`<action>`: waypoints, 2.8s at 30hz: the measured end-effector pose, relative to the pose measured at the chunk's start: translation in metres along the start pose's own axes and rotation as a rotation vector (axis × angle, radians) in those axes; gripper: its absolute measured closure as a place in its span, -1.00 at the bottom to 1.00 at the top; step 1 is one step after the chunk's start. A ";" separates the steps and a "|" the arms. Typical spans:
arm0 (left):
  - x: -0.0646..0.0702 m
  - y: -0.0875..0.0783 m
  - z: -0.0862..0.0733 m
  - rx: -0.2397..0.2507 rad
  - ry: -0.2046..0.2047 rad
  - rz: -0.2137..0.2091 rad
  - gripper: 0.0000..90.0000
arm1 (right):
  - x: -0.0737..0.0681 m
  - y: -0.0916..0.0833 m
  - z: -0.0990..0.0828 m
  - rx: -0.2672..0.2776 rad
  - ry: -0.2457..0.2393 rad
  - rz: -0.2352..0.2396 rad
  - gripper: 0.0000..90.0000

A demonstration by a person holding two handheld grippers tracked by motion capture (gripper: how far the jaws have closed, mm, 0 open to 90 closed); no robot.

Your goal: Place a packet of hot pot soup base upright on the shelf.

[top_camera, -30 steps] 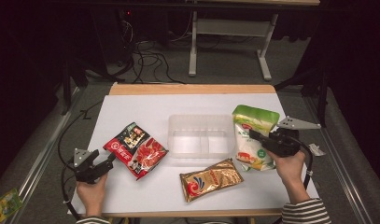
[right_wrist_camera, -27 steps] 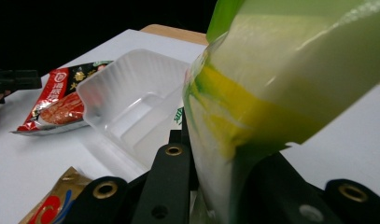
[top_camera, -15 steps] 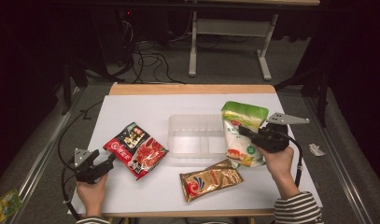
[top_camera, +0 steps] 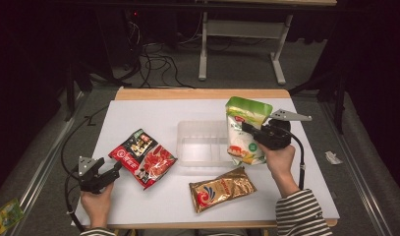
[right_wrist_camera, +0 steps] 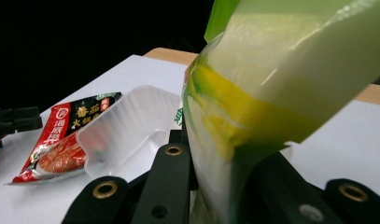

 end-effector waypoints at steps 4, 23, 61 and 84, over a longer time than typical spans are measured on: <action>0.000 0.000 0.000 0.000 -0.001 -0.001 -0.35 | 0.001 0.013 0.001 -0.011 -0.004 -0.017 0.87; 0.000 0.000 0.000 -0.007 0.001 -0.002 -0.35 | 0.006 0.041 0.007 -0.004 -0.006 -0.071 0.86; 0.000 0.000 0.000 -0.006 0.002 -0.005 -0.35 | 0.005 0.053 -0.004 -0.075 -0.147 -0.142 0.82; 0.001 0.000 -0.001 -0.010 0.009 -0.002 -0.35 | 0.005 0.018 -0.013 -0.112 -0.119 -0.099 0.49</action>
Point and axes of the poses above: each handheld gripper's, and its own axes: y roughly forward along the jaws, z roughly out of its top, x roughly to its right, the point moved 7 cm from there along y, roughly forward along the jaws, and after that the axes turned 10 degrees about x, right-handed, at the moved point
